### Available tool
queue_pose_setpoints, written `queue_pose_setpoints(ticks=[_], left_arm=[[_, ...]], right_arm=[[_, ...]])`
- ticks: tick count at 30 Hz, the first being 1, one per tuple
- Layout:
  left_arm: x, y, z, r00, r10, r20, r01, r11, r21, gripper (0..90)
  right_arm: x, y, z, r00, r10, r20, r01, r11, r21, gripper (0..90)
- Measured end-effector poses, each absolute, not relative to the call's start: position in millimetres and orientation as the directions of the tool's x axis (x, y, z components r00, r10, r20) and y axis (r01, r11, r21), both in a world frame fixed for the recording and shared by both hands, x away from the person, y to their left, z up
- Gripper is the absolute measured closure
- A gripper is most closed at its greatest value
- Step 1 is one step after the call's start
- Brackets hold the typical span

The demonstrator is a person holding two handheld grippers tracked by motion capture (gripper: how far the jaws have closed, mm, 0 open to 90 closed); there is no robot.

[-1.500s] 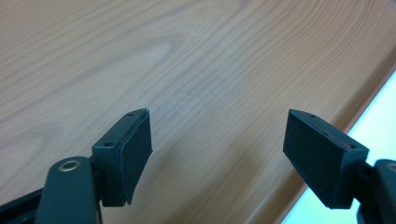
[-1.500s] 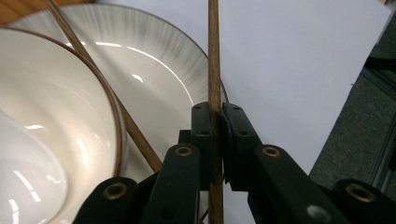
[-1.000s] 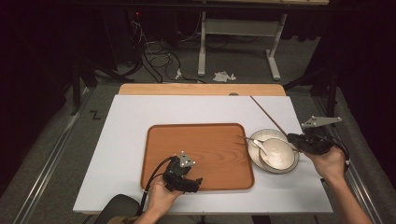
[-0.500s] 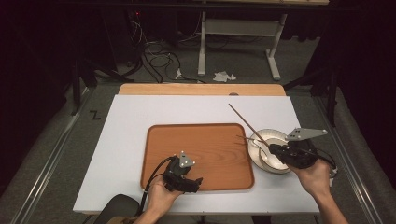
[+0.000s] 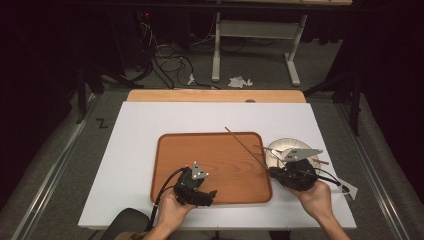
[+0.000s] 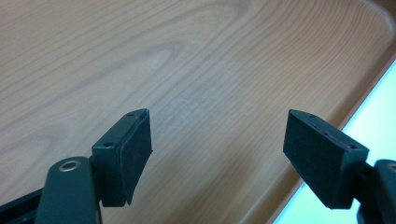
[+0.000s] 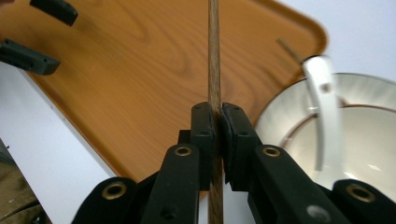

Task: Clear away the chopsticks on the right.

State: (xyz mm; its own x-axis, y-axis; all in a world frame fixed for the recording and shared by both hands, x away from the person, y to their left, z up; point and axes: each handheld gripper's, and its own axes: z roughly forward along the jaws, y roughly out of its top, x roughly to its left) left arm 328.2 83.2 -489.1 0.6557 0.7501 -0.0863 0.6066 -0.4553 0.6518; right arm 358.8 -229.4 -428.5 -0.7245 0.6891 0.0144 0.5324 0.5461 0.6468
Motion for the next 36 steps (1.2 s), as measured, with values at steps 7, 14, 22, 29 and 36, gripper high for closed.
queue_pose_setpoints(ticks=[7, 14, 22, 29, 36], left_arm=[[327.3, 82.3, -489.1, 0.658, 0.749, -0.084, 0.604, -0.458, 0.653, 23.8], [327.2, 81.7, -489.3, 0.661, 0.746, -0.084, 0.604, -0.461, 0.65, 23.8], [327.3, 81.2, -489.6, 0.664, 0.742, -0.087, 0.604, -0.465, 0.648, 23.8], [327.2, 81.2, -489.6, 0.664, 0.742, -0.089, 0.604, -0.463, 0.648, 23.8], [326.5, 81.3, -489.3, 0.665, 0.742, -0.085, 0.602, -0.465, 0.65, 23.8]], right_arm=[[362.0, -210.1, -450.4, -0.726, 0.688, 0.0, 0.553, 0.583, 0.596, 85.0], [366.2, -199.8, -464.9, -0.732, 0.681, -0.002, 0.566, 0.61, 0.555, 85.0], [370.1, -190.6, -479.5, -0.733, 0.681, -0.002, 0.583, 0.628, 0.516, 84.8], [371.6, -189.2, -485.1, -0.73, 0.683, -0.008, 0.588, 0.635, 0.501, 84.4], [372.2, -191.5, -487.8, -0.715, 0.699, -0.007, 0.605, 0.624, 0.494, 82.9]])
